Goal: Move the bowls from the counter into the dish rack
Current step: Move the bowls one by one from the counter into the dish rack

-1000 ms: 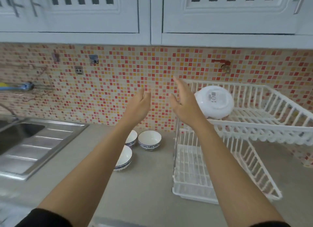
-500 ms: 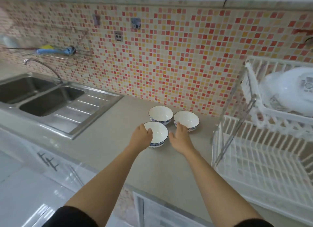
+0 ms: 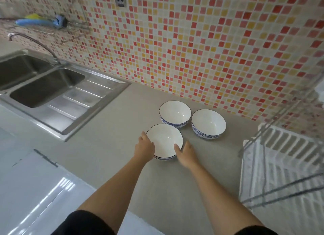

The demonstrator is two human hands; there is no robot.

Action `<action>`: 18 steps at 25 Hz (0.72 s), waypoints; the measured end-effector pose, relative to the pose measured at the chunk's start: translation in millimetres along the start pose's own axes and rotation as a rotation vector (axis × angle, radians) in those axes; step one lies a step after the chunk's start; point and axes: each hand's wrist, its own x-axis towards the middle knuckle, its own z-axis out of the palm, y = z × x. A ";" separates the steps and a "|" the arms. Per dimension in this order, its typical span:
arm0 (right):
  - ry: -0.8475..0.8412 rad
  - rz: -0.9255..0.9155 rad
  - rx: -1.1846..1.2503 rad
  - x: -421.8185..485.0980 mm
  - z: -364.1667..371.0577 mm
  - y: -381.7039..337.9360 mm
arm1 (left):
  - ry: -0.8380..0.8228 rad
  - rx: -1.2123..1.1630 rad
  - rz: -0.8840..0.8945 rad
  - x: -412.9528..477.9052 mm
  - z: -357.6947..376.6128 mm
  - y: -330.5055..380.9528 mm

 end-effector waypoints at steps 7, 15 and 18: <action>-0.129 0.013 0.176 70.0 43.2 47.7 | 0.048 0.018 -0.068 11.5 8.1 0.9; 0.040 -0.165 0.307 -50.8 -12.8 -15.3 | 0.138 -0.464 0.107 -46.0 -35.4 4.6; 0.062 -0.312 0.460 -105.9 -39.1 -42.0 | 0.168 -0.724 0.246 -85.5 -66.9 16.7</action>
